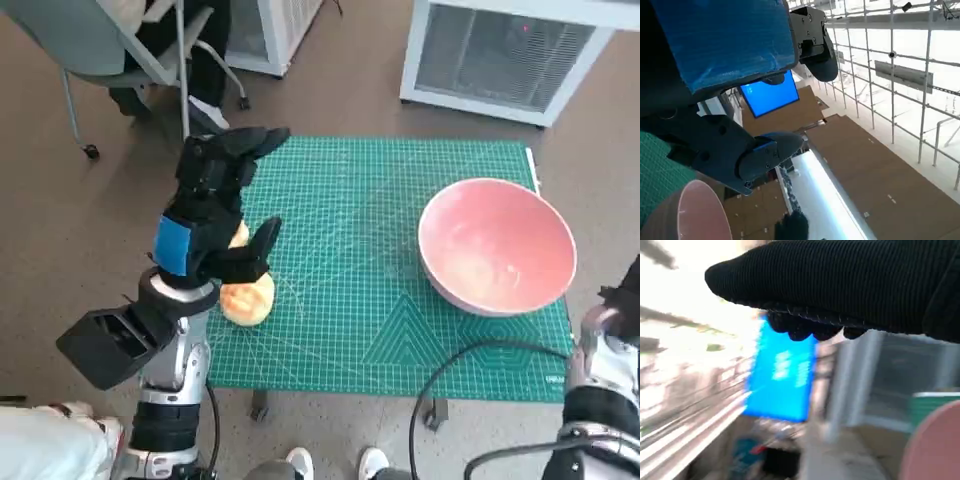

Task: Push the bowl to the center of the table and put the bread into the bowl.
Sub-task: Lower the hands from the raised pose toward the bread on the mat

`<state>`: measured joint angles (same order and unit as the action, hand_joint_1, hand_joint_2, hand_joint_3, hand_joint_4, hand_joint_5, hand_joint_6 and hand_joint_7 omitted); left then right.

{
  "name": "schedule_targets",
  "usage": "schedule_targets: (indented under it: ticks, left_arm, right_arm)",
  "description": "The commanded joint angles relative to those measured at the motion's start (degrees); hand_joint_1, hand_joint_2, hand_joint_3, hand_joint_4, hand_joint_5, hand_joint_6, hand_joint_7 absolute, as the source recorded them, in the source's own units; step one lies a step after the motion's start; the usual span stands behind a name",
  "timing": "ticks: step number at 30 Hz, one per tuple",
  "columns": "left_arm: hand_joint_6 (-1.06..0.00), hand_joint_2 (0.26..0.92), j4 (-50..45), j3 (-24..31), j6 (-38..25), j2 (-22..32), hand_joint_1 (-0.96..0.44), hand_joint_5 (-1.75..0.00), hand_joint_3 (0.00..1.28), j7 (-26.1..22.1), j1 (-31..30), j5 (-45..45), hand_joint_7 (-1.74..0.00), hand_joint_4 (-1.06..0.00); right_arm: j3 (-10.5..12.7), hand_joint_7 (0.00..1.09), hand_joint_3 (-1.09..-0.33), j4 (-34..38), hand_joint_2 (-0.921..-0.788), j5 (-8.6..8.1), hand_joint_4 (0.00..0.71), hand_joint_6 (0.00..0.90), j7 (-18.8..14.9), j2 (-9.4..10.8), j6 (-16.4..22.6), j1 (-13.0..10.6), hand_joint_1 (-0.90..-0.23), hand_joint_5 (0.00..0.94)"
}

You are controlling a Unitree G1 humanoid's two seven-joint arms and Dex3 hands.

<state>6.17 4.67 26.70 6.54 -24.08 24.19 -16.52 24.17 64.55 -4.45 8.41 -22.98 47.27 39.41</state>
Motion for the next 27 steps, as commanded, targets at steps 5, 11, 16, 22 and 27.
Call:
schedule_targets:
  ticks: [5,11,16,22,27]
  left_arm:
    - [0.0,0.608,0.0,0.5,0.7,0.4,-0.25,-0.84,0.84,0.3,0.2,0.4,-1.01,0.0]
    - [0.0,0.607,-0.2,0.7,0.6,0.7,-0.26,-0.84,0.83,0.3,0.1,0.2,-1.01,0.0]
    - [0.0,0.608,-0.3,0.8,0.4,0.8,-0.27,-0.85,0.83,0.3,0.1,0.2,-1.01,0.0]
    - [0.0,0.611,-0.5,1.0,0.1,1.0,-0.27,-0.84,0.83,0.3,-0.1,0.1,-1.01,0.0]
    - [0.0,0.615,-1.0,1.1,0.0,1.2,-0.27,-0.84,0.82,0.3,-0.4,0.1,-1.01,0.0]
  right_arm:
    - [0.9,0.42,-0.539,7.0,-0.921,-3.12,0.386,0.247,-2.6,0.8,-6.9,0.3,-0.339,0.002]
    - [0.2,0.42,-0.526,8.4,-0.921,-3.24,0.406,0.263,-3.9,2.2,-9.9,0.6,-0.329,0.01]
    - [0.1,0.41,-0.535,9.2,-0.921,-3.53,0.412,0.262,-6.0,3.4,-12.7,1.1,-0.329,0.011]
    - [-0.2,0.42,-0.529,10.1,-0.921,-3.23,0.421,0.256,-8.4,4.5,-16.1,1.9,-0.326,0.013]
    - [-1.1,0.42,-0.534,10.4,-0.921,-2.44,0.428,0.255,-9.4,5.9,-18.3,2.8,-0.312,0.014]
